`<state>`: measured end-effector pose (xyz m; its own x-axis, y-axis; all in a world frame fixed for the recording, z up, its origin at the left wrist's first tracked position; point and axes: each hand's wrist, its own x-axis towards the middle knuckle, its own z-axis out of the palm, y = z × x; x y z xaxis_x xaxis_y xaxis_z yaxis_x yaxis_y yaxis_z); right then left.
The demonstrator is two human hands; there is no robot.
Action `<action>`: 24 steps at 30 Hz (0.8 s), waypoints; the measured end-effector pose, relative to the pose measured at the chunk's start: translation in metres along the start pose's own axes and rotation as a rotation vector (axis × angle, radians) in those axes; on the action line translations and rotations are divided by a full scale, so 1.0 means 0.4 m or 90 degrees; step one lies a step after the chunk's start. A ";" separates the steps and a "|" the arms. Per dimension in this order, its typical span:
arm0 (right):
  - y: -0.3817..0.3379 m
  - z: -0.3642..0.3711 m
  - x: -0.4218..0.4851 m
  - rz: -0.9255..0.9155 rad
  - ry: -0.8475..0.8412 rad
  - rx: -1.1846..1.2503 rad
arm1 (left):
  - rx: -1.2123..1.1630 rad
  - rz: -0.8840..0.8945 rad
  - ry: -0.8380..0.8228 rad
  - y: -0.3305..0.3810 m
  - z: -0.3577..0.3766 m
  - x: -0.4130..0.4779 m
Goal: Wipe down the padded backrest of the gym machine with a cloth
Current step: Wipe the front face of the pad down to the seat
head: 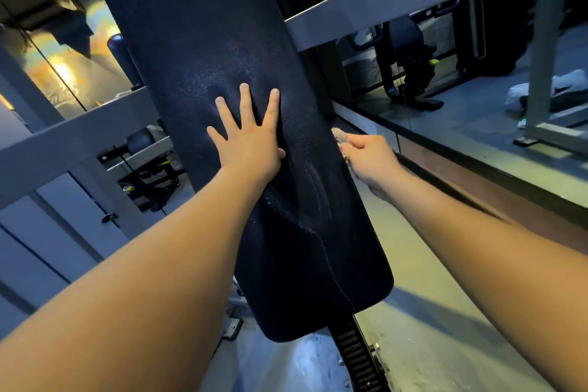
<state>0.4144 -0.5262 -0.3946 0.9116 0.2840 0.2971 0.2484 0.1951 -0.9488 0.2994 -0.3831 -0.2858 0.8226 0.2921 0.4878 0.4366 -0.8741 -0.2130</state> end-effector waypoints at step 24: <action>-0.019 0.003 -0.031 -0.075 0.030 -0.093 | -0.050 -0.026 -0.017 0.030 -0.006 -0.004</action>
<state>0.4008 -0.5302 -0.3908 0.8867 0.2223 0.4053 0.3966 0.0846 -0.9141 0.3023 -0.3950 -0.2870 0.8147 0.3370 0.4719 0.4404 -0.8890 -0.1254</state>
